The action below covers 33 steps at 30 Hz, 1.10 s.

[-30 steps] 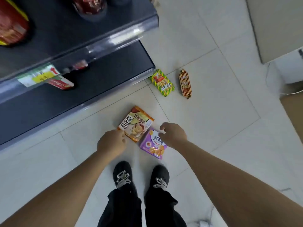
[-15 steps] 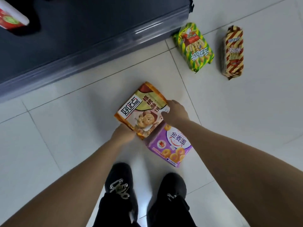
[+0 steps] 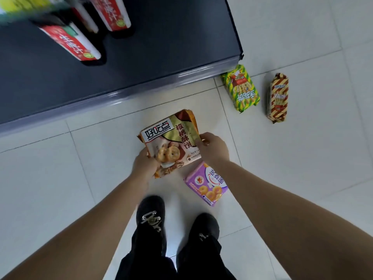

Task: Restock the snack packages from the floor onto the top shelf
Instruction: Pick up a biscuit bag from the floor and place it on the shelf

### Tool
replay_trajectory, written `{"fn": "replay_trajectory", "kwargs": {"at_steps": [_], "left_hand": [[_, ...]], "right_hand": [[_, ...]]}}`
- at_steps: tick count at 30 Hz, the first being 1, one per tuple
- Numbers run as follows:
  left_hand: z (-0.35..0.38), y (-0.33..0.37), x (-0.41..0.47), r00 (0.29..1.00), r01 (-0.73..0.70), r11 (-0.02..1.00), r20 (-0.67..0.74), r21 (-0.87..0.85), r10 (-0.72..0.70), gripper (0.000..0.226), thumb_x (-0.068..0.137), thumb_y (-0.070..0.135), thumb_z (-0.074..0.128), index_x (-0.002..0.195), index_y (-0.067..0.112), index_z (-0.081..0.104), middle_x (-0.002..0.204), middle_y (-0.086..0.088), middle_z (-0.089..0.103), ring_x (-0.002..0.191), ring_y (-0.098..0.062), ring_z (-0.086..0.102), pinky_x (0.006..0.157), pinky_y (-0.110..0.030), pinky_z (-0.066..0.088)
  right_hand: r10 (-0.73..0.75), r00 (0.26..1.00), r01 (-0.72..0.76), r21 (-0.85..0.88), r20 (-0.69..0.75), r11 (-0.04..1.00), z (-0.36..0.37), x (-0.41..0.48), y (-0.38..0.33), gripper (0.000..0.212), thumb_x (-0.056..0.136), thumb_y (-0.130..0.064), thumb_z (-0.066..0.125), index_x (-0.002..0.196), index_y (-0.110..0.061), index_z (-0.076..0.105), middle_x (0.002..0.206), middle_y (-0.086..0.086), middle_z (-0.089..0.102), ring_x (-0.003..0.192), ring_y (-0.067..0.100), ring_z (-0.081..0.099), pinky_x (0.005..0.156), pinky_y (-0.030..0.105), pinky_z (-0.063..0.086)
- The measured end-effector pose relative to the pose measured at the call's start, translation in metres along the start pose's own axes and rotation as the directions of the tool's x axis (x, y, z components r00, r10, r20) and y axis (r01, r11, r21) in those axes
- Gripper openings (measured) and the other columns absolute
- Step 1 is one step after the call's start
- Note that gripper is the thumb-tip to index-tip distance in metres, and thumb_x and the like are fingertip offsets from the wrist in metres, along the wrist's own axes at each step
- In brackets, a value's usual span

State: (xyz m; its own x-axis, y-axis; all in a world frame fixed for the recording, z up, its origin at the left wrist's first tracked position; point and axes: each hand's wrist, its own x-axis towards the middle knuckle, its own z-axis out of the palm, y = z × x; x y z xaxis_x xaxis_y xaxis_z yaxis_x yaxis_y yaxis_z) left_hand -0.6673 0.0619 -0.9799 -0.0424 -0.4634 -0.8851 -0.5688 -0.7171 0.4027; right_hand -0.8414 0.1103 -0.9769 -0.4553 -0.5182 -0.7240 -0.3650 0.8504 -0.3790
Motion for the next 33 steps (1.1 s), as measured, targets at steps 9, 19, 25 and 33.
{"fn": "replay_trajectory", "kwargs": {"at_steps": [9,19,25,33], "left_hand": [[-0.082,0.066,-0.16,0.978,-0.151,0.983,-0.163,-0.108,0.132,0.025,0.095,0.019,0.054,0.119,0.025,0.057,0.105,0.001,0.062,0.095,-0.02,0.059,0.08,-0.032,0.053],[-0.173,0.084,-0.329,0.902,-0.226,0.917,-0.425,-0.328,0.07,0.028,0.091,0.008,0.051,0.097,0.032,0.064,0.092,0.003,0.069,0.089,-0.024,0.067,0.082,-0.039,0.058],[-0.224,0.072,-0.43,0.805,-0.299,0.81,-0.589,-0.505,-0.071,0.034,0.085,-0.003,0.047,0.1,0.015,0.071,0.077,0.0,0.068,0.07,-0.02,0.065,0.066,-0.028,0.053],[-0.309,0.038,-0.545,0.674,-0.465,0.648,-0.715,-0.604,-0.183,0.023,0.083,-0.006,0.056,0.091,0.008,0.071,0.066,-0.002,0.065,0.049,-0.011,0.059,0.045,-0.018,0.047]], "right_hand": [[-0.15,0.972,0.145,-0.038,-0.18,0.989,-0.077,-0.132,-0.11,0.023,0.095,-0.028,0.052,0.09,-0.011,0.067,0.088,0.007,0.071,0.072,0.019,0.053,0.052,0.024,0.032],[-0.448,0.878,0.433,-0.122,-0.166,0.893,-0.124,-0.274,-0.211,0.016,0.094,-0.025,0.058,0.097,-0.016,0.071,0.095,0.0,0.073,0.073,0.012,0.053,0.051,0.018,0.032],[-0.603,0.791,0.597,-0.087,-0.102,0.798,-0.134,-0.361,-0.265,0.013,0.092,-0.022,0.062,0.092,-0.014,0.072,0.092,0.005,0.073,0.088,0.027,0.065,0.061,0.025,0.038],[-0.804,0.594,0.804,-0.04,0.028,0.593,-0.112,-0.476,-0.346,0.008,0.088,-0.013,0.065,0.088,-0.008,0.07,0.075,-0.003,0.06,0.077,0.019,0.055,0.066,0.028,0.036]]}}
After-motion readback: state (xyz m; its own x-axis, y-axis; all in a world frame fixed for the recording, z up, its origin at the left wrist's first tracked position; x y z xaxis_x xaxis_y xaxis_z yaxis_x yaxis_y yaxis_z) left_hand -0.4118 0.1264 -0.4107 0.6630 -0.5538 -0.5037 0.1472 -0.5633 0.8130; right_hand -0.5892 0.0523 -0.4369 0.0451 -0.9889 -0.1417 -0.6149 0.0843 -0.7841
